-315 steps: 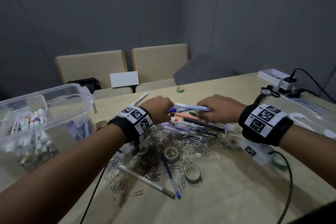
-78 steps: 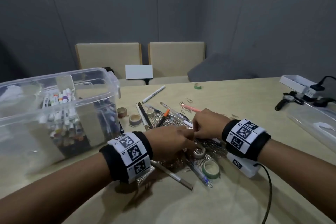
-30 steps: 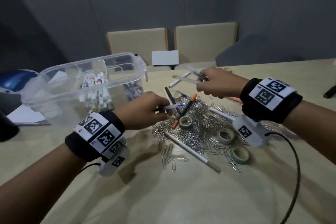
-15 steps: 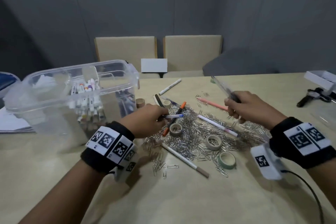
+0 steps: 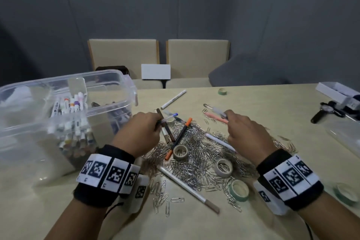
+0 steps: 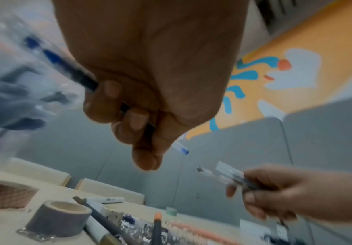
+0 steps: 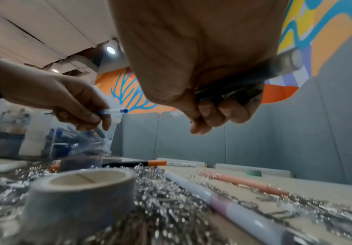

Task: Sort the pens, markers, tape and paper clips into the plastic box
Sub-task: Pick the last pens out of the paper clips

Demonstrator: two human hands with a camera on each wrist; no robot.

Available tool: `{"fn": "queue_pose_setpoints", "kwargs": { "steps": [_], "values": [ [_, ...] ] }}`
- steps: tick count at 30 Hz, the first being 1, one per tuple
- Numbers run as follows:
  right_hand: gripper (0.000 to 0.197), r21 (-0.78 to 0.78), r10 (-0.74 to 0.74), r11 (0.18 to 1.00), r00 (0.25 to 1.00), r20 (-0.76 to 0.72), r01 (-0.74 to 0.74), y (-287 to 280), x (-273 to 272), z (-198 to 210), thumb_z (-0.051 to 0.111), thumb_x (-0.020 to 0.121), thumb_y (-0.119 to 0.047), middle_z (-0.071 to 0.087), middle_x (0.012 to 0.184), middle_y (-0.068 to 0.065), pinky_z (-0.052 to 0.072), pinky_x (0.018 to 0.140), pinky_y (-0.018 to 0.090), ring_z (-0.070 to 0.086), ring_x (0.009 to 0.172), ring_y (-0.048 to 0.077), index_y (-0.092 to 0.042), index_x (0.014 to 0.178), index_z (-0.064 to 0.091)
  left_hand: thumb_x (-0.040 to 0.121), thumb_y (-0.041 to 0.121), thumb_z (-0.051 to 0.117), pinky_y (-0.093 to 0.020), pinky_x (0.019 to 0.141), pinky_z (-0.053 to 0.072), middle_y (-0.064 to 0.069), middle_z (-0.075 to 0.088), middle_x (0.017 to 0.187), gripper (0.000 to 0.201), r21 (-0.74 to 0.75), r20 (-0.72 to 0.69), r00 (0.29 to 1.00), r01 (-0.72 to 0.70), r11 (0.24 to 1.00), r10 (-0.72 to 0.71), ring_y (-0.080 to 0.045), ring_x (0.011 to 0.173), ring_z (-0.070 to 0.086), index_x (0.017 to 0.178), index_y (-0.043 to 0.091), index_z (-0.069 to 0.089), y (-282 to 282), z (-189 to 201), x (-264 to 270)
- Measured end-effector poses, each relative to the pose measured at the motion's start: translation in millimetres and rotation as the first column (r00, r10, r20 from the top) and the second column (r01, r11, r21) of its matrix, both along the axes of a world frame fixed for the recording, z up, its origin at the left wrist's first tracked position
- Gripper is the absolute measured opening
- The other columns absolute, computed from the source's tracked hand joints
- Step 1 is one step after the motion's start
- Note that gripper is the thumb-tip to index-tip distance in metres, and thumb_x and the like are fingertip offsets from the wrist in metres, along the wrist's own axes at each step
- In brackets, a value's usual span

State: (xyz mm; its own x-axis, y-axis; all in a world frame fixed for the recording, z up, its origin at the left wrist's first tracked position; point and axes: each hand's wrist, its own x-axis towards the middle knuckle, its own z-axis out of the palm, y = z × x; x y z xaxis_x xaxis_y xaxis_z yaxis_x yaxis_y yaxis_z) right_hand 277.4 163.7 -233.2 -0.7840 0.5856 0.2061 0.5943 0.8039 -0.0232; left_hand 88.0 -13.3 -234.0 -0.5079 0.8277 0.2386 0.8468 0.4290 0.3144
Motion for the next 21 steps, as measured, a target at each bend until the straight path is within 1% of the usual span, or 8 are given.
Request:
{"fn": "queue_pose_setpoints", "kwargs": {
  "steps": [2,4,7,9,12,16,18,21],
  "values": [
    [0.031,-0.009,-0.009,1.0,1.0,0.024,0.01,-1,-1,0,0.044,0.092,-0.01,0.045,0.086,-0.003,0.021,0.043,0.027,0.032,0.052,0.008,-0.016,0.122,0.042,0.093,0.018,0.046,-0.033,0.061,0.044,-0.003,0.061,0.075,0.015,-0.06,-0.113,0.993,0.01,0.998,-0.017,-0.023,0.069,0.056,0.085,0.016,0.058,7,3,6],
    [0.028,-0.027,0.002,1.0,0.999,0.044,-0.001,-2,-4,0,0.045,0.095,-0.015,0.045,0.086,-0.003,0.022,0.043,0.026,0.032,0.053,0.006,-0.015,0.123,0.04,0.093,0.017,0.044,-0.033,0.063,0.043,-0.001,0.058,0.076,0.013,-0.11,-0.172,0.984,0.031,0.993,-0.05,-0.024,0.071,0.055,0.083,0.021,0.052,17,6,11],
    [0.031,-0.065,0.008,0.998,0.999,0.042,-0.006,-3,-15,-3,0.049,0.094,-0.016,0.043,0.087,-0.002,0.023,0.044,0.025,0.034,0.054,0.007,-0.014,0.124,0.04,0.093,0.013,0.044,-0.027,0.051,0.034,-0.001,0.058,0.082,0.015,-0.198,-0.233,0.97,0.018,0.98,-0.065,-0.022,0.069,0.055,0.096,0.017,0.058,35,7,13],
    [0.032,-0.089,0.006,0.996,0.999,0.036,-0.003,1,-21,-7,0.051,0.092,-0.015,0.043,0.086,-0.002,0.026,0.044,0.026,0.041,0.057,0.013,-0.014,0.122,0.04,0.092,0.015,0.045,-0.027,0.047,0.028,-0.002,0.062,0.089,0.019,-0.249,-0.277,0.957,0.013,0.969,-0.084,-0.024,0.075,0.059,0.104,0.018,0.06,46,5,13],
    [0.027,-0.143,-0.002,0.99,1.0,0.018,0.005,10,-21,-13,0.047,0.092,-0.013,0.047,0.084,-0.001,0.031,0.046,0.029,0.047,0.062,0.019,-0.014,0.118,0.042,0.092,0.018,0.047,-0.03,0.054,0.033,-0.002,0.063,0.094,0.018,-0.273,-0.23,0.967,0.047,0.961,-0.112,-0.024,0.082,0.061,0.105,0.018,0.06,59,-3,11],
    [0.025,-0.166,-0.023,0.986,0.999,-0.027,0.018,17,-17,-17,0.044,0.093,-0.009,0.05,0.084,0.0,0.034,0.047,0.028,0.046,0.059,0.016,-0.012,0.118,0.044,0.092,0.017,0.046,-0.031,0.056,0.035,-0.005,0.06,0.086,0.008,-0.197,-0.119,0.99,0.053,0.979,-0.077,-0.026,0.077,0.058,0.088,0.018,0.052,70,-10,7],
    [0.026,-0.16,-0.011,0.987,0.998,-0.062,0.0,15,-18,-16,0.045,0.094,-0.01,0.051,0.086,-0.001,0.033,0.047,0.026,0.047,0.06,0.015,-0.013,0.119,0.044,0.094,0.015,0.043,-0.034,0.057,0.043,-0.004,0.062,0.088,0.013,-0.161,-0.062,0.997,0.043,0.986,-0.053,-0.024,0.076,0.058,0.089,0.015,0.055,72,-12,3],
    [0.026,-0.192,0.012,0.981,0.998,-0.061,-0.024,14,-20,-18,0.047,0.094,-0.011,0.052,0.086,-0.002,0.027,0.045,0.021,0.043,0.057,0.009,-0.014,0.12,0.044,0.097,0.015,0.041,-0.041,0.066,0.054,-0.003,0.063,0.089,0.018,-0.117,-0.021,1.0,-0.002,0.993,-0.001,-0.021,0.075,0.059,0.096,0.014,0.059,72,-15,-4]
  ]
}}
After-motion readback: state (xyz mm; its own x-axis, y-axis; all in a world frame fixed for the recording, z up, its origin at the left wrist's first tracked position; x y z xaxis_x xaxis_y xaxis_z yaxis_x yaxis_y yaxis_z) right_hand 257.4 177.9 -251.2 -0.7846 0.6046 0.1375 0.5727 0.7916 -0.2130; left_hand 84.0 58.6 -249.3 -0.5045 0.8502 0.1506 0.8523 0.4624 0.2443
